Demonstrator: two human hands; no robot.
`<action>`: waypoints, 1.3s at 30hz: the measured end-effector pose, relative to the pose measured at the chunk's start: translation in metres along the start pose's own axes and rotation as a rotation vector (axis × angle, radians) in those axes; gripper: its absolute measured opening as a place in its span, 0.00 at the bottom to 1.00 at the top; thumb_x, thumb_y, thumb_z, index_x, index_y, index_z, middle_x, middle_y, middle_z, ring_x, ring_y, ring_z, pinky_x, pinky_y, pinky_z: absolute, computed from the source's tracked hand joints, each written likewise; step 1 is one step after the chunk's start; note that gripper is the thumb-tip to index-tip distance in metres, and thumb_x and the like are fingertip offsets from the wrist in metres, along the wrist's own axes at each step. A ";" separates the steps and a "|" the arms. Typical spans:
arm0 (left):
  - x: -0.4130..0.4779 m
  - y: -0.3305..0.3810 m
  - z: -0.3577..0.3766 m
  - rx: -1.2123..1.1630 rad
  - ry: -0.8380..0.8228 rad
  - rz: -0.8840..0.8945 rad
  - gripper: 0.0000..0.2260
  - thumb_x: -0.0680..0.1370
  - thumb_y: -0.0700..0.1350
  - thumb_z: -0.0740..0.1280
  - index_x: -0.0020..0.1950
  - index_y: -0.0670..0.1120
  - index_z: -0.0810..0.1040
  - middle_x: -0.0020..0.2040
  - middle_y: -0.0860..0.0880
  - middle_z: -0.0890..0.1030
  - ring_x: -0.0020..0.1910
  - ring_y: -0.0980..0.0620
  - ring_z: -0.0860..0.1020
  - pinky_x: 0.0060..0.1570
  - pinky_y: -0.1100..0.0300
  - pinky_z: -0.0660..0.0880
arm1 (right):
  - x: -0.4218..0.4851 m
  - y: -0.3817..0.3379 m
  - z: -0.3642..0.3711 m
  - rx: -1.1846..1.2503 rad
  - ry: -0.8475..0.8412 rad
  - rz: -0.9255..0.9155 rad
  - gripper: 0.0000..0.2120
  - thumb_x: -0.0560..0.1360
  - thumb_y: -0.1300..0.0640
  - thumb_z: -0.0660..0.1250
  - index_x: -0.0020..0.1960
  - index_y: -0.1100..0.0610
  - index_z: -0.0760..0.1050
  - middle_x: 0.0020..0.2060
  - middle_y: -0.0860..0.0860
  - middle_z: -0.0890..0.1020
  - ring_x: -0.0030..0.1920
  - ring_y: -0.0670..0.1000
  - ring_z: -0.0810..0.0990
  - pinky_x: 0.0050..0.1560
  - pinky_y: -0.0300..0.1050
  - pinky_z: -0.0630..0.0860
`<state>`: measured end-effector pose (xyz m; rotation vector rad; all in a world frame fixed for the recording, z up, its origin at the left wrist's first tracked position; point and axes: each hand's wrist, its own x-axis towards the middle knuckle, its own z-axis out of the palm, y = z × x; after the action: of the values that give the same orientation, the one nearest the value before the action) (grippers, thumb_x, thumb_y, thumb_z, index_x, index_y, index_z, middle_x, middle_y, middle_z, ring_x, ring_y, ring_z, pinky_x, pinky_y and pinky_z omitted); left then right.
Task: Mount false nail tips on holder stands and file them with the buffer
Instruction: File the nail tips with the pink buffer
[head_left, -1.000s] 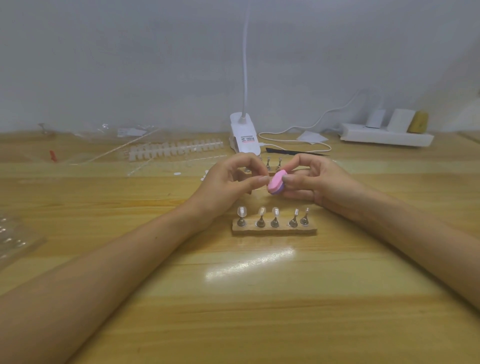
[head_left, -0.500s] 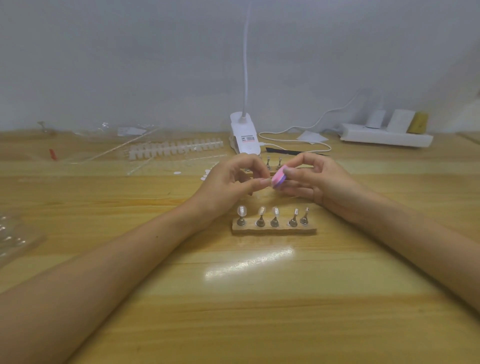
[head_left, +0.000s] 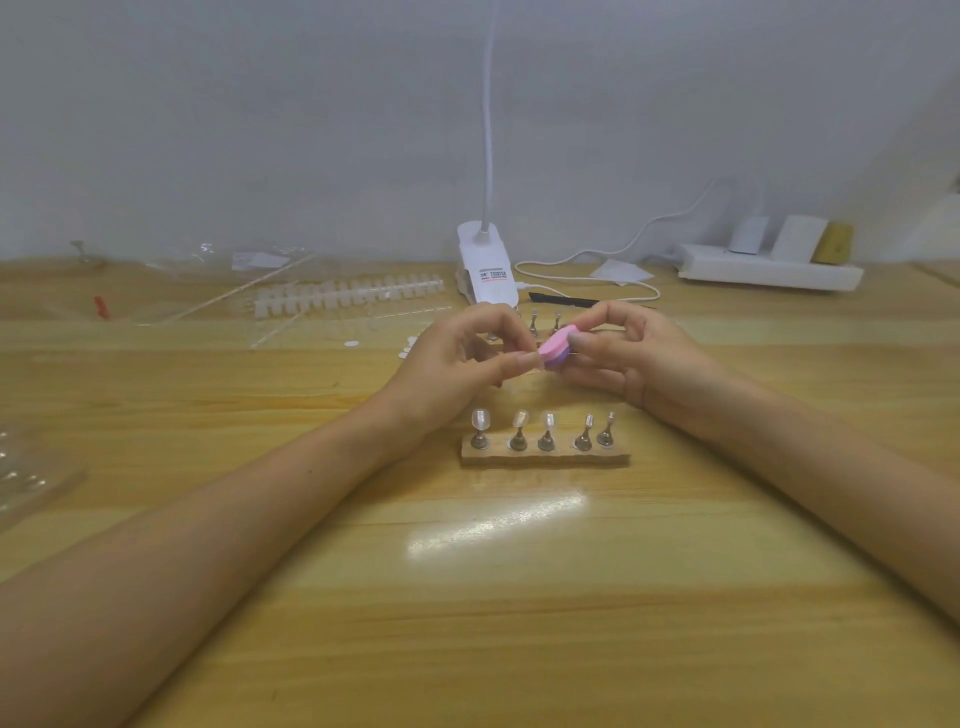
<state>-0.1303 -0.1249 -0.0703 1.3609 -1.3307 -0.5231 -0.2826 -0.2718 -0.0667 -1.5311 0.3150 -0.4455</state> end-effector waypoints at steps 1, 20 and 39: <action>0.000 0.000 0.000 -0.003 0.008 -0.004 0.05 0.77 0.38 0.71 0.42 0.46 0.79 0.42 0.49 0.78 0.36 0.57 0.75 0.36 0.68 0.72 | 0.000 0.000 0.000 -0.011 -0.029 0.008 0.08 0.71 0.61 0.72 0.48 0.59 0.75 0.49 0.62 0.86 0.50 0.57 0.86 0.54 0.47 0.82; 0.000 -0.001 0.000 0.004 0.015 -0.001 0.06 0.77 0.38 0.71 0.41 0.47 0.78 0.40 0.53 0.78 0.35 0.58 0.74 0.36 0.68 0.71 | -0.002 0.001 0.003 -0.034 -0.036 -0.006 0.09 0.72 0.61 0.72 0.49 0.59 0.74 0.48 0.60 0.86 0.50 0.55 0.86 0.50 0.44 0.83; 0.000 0.000 0.000 0.031 0.002 0.001 0.06 0.77 0.37 0.70 0.42 0.45 0.78 0.43 0.48 0.78 0.36 0.56 0.75 0.37 0.66 0.73 | -0.002 -0.001 0.001 -0.053 -0.064 0.005 0.08 0.72 0.61 0.72 0.48 0.56 0.75 0.50 0.60 0.86 0.47 0.55 0.87 0.43 0.41 0.83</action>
<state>-0.1303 -0.1252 -0.0703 1.3855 -1.3424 -0.5023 -0.2840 -0.2704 -0.0657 -1.5922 0.2828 -0.3856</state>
